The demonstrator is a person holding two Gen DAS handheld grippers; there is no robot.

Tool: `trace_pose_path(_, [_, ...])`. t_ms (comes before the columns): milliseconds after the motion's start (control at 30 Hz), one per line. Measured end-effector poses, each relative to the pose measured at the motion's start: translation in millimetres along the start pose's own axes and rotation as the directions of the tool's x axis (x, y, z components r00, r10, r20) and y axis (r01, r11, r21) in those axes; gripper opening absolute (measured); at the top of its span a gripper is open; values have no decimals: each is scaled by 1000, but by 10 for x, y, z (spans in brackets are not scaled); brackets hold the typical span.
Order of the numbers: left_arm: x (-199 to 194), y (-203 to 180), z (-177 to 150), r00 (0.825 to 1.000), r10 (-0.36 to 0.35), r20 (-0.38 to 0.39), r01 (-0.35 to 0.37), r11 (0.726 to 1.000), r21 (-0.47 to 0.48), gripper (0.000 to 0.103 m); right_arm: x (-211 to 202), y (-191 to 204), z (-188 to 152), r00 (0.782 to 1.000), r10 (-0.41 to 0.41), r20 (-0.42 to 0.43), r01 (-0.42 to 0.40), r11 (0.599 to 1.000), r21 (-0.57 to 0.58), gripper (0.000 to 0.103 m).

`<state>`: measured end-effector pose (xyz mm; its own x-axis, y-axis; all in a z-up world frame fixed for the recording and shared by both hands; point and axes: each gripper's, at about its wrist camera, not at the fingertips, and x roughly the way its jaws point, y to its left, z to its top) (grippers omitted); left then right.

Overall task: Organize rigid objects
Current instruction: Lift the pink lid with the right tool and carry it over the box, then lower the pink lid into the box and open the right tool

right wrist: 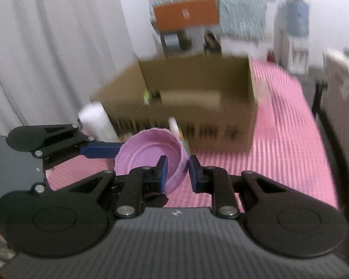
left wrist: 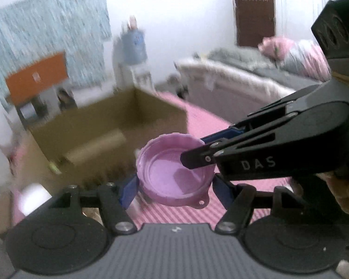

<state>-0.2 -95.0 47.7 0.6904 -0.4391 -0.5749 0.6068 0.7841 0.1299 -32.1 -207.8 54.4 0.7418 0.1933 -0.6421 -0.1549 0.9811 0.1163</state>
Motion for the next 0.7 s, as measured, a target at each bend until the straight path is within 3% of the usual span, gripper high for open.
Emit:
trace_pose_path(133, [-202,221,326,994,78,76,-79,997,19,71,-108,132,461,995,39,89,-32,996,-78,19])
trace_pose_path(300, [-161,666,724,988,142,52,-143,990,8,71,102,189,1068,987,116,108,-101,985,-138,19])
trace_pose_path(500, [369,1282,1007,983,105,-148,-115,992,-61,70,898,28,1674,977,202,-67,-206,977,-61,19])
trace_pose_path(600, [714,1582,968,964,45,-264,-81,989,-125,70,1386,-107,1817,956,229,-184,-230,973,13,20])
trace_pose_path(700, [1057,1850,868,928,-31,-371,-51,977,-208,70,1833,-162,1812,924,251,-288,-240,968,76,19])
